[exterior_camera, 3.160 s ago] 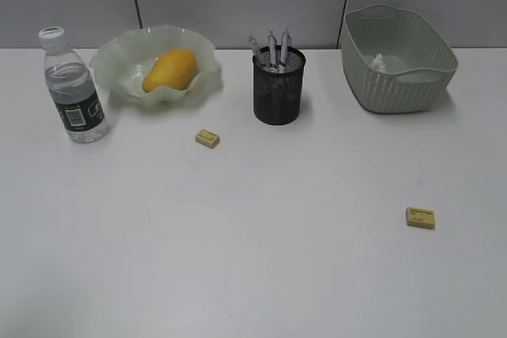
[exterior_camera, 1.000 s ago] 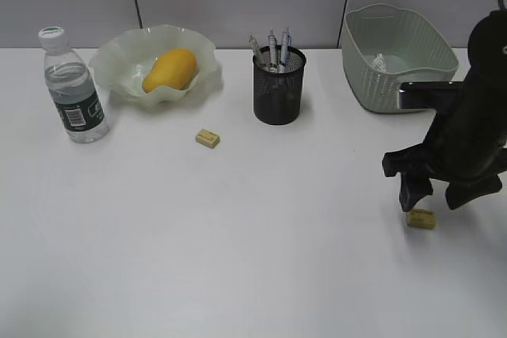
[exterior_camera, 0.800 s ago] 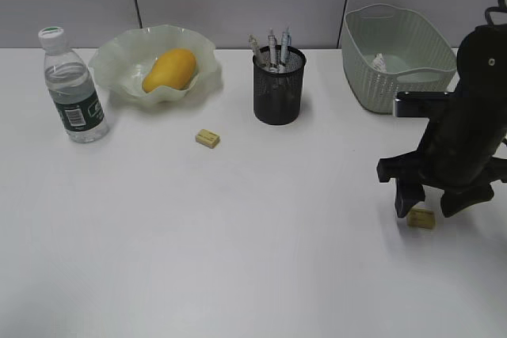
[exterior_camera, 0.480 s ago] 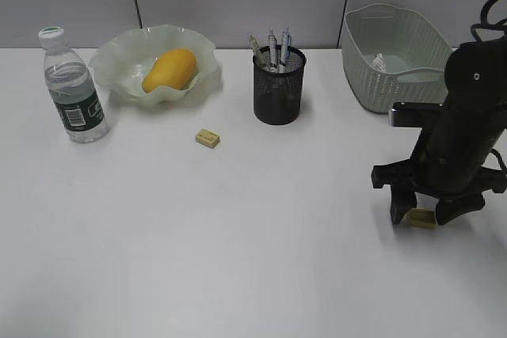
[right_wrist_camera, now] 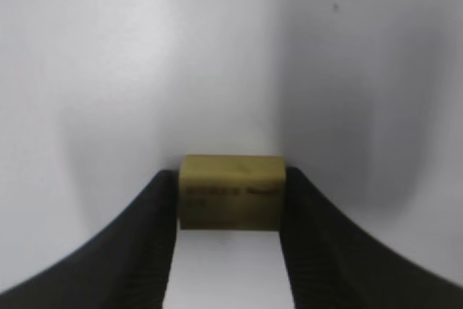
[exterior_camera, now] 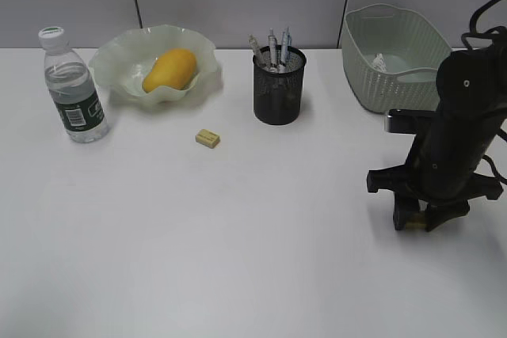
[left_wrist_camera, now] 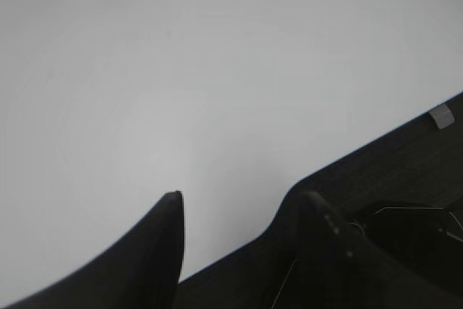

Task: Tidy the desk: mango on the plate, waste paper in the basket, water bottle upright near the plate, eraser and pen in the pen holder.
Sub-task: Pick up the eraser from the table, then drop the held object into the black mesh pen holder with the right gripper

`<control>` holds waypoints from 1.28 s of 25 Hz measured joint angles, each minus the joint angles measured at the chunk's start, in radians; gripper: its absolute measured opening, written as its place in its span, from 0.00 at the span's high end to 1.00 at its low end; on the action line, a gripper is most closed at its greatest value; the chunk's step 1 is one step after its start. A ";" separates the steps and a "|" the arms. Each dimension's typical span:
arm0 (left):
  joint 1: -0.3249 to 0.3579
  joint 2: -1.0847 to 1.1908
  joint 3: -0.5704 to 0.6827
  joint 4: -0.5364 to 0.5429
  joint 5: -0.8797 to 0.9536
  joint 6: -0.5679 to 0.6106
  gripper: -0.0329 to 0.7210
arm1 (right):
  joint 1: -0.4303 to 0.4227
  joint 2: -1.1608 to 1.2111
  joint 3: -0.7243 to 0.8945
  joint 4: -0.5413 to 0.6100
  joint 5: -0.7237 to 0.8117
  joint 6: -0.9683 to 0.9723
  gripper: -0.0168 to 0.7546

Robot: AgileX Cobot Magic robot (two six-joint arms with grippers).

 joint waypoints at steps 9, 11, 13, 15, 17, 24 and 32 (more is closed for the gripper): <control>0.000 0.000 0.000 0.000 0.000 0.000 0.44 | 0.000 0.000 -0.014 0.002 0.012 -0.006 0.57; 0.000 0.000 0.000 0.000 0.000 0.000 0.44 | 0.000 -0.004 -0.044 0.009 0.027 -0.027 0.57; 0.000 0.000 0.000 0.000 0.000 0.000 0.44 | 0.000 -0.018 -0.096 0.022 0.050 -0.051 0.57; 0.000 0.000 0.000 0.000 0.000 0.000 0.44 | 0.004 -0.031 -0.183 0.052 0.080 -0.079 0.57; 0.000 0.000 0.000 0.000 0.000 0.000 0.44 | 0.013 -0.034 -0.285 0.079 0.107 -0.105 0.57; 0.000 0.000 0.000 0.000 0.000 0.000 0.44 | 0.070 -0.033 -0.680 0.112 0.098 -0.125 0.57; 0.000 0.000 0.000 0.000 0.000 0.000 0.44 | 0.086 0.084 -0.939 0.128 0.082 -0.126 0.57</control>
